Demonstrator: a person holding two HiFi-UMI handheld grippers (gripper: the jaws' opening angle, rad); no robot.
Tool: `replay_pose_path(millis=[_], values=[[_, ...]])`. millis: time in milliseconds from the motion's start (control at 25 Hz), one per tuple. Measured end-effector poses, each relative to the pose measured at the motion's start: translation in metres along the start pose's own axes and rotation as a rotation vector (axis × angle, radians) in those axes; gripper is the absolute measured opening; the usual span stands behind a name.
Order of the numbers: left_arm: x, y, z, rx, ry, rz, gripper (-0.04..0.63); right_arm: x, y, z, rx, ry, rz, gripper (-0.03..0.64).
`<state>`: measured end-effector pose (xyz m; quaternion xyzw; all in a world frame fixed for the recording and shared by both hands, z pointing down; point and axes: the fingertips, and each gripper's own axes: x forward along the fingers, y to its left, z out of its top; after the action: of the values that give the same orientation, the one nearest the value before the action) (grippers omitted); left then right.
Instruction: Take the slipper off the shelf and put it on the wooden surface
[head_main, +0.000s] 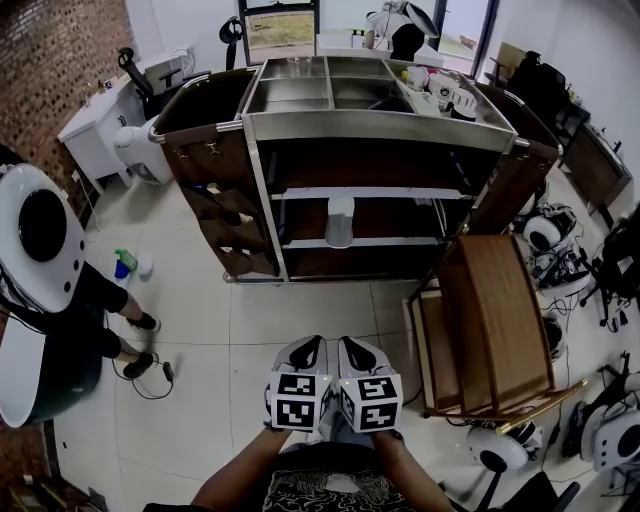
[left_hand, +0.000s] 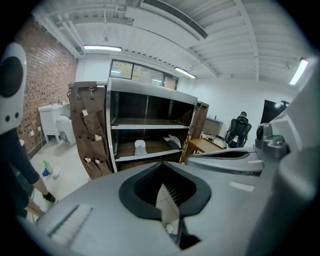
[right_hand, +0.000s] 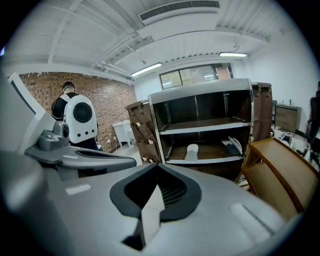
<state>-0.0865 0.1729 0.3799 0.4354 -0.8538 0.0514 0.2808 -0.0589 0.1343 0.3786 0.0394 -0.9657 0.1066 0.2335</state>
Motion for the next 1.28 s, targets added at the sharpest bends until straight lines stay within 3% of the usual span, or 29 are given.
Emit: replay_pose_path(millis=[720,1280], values=[[0.133,0.005,0.076,-0.005,0.018,0.074,0.006,0.096,-0.101,0.065,0.016,0.006,0.082,0.0],[0.184,0.024,0.102,-0.052,0.003,0.123,0.006,0.147,-0.142,0.094,-0.004,0.005,0.112,0.0]])
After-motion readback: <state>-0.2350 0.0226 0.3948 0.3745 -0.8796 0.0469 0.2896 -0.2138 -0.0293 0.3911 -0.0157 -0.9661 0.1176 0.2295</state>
